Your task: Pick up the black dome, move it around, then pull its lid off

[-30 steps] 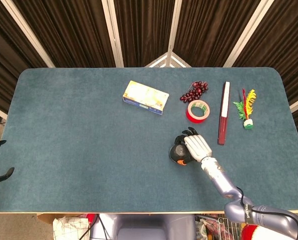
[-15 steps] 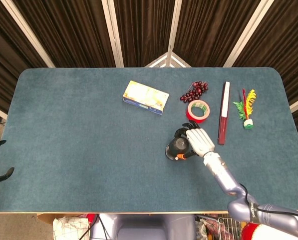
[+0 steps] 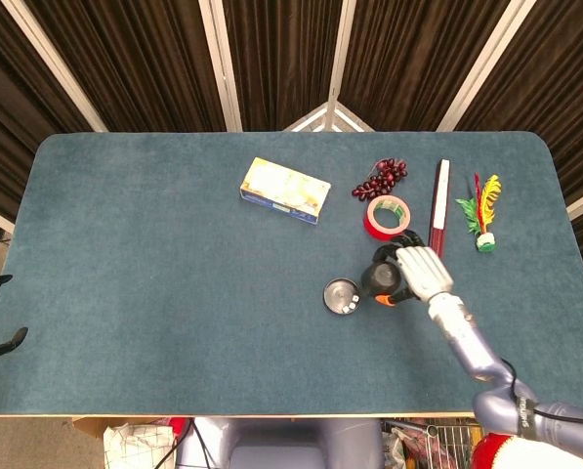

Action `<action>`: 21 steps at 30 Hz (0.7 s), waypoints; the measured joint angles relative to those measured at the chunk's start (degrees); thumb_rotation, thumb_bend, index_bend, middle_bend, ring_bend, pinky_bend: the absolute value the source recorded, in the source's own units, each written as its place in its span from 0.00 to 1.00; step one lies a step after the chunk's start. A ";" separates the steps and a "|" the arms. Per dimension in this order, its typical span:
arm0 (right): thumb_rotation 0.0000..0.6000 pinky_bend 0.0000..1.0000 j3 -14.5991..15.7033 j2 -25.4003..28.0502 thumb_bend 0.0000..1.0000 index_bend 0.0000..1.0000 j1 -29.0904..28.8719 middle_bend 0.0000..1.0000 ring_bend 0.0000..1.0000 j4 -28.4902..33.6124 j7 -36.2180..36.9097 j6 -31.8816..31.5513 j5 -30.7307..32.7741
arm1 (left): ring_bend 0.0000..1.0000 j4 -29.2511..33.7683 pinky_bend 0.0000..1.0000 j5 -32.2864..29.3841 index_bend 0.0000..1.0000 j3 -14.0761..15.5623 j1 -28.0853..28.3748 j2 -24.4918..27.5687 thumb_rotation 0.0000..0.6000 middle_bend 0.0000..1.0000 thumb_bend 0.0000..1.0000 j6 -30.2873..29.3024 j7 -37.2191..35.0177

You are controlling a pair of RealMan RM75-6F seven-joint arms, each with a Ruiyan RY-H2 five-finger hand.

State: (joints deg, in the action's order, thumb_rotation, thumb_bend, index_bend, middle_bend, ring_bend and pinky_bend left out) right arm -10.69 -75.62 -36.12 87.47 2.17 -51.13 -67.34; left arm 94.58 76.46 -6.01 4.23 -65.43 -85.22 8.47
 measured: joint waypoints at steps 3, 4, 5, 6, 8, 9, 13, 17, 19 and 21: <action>1.00 0.00 0.69 0.49 0.10 0.41 0.81 0.50 0.17 -0.58 1.44 -0.02 -0.56 | 0.00 0.04 0.09 -0.06 0.21 -0.07 -0.07 -0.01 1.00 0.00 0.31 -0.18 0.00; 1.00 0.00 0.94 0.62 0.10 0.41 1.08 0.50 0.17 -0.80 1.99 -0.05 -0.93 | 0.00 0.04 0.09 -0.09 0.21 -0.07 -0.07 -0.02 1.00 0.00 0.31 -0.16 0.03; 1.00 0.00 1.22 0.71 0.10 0.41 1.36 0.50 0.17 -1.03 2.55 -0.09 -1.33 | 0.00 0.04 0.09 -0.10 0.21 -0.07 -0.06 -0.04 1.00 0.00 0.31 -0.14 0.09; 1.00 0.00 1.58 0.77 0.10 0.41 1.73 0.50 0.17 -1.31 3.34 -0.21 -1.91 | 0.00 0.04 0.09 -0.11 0.21 -0.06 -0.05 -0.06 1.00 0.00 0.31 -0.11 0.16; 1.00 0.00 2.08 0.74 0.10 0.41 2.23 0.50 0.17 -1.73 4.61 -0.35 -2.67 | 0.00 0.05 0.09 -0.07 0.21 0.00 0.00 -0.13 1.00 0.00 0.31 -0.03 0.34; 1.00 0.00 2.42 0.64 0.11 0.41 2.53 0.50 0.17 -2.12 5.51 -0.38 -3.18 | 0.00 0.06 0.09 -0.03 0.21 0.02 0.01 -0.16 1.00 0.00 0.31 -0.02 0.42; 1.00 0.00 3.43 -0.48 0.10 0.41 3.12 0.50 0.17 -4.37 7.27 -0.28 -4.51 | 0.00 0.07 0.09 -0.01 0.21 0.07 0.01 -0.20 1.00 0.00 0.31 -0.05 0.57; 1.00 0.00 4.14 -2.12 0.10 0.41 3.35 0.50 0.17 -6.91 8.82 0.28 -5.33 | 0.00 0.03 0.09 -0.11 0.21 -0.05 -0.05 -0.18 1.00 0.00 0.31 -0.20 0.52; 1.00 0.00 4.39 -2.98 0.11 0.41 3.39 0.50 0.17 -8.19 9.54 0.55 -5.73 | 0.00 -0.01 0.09 -0.24 0.21 -0.11 -0.03 -0.21 1.00 0.00 0.31 -0.17 0.56; 1.00 0.00 4.54 -3.76 0.10 0.41 3.40 0.50 0.17 -9.36 10.13 0.71 -6.13 | 0.00 -0.05 0.09 -0.28 0.21 -0.12 0.00 -0.25 1.00 0.00 0.31 -0.11 0.70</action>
State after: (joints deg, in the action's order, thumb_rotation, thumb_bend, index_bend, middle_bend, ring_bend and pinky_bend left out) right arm -6.14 -79.39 -32.72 78.11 12.30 -50.42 -73.47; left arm 94.53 76.17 -6.12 4.24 -65.68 -85.33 9.17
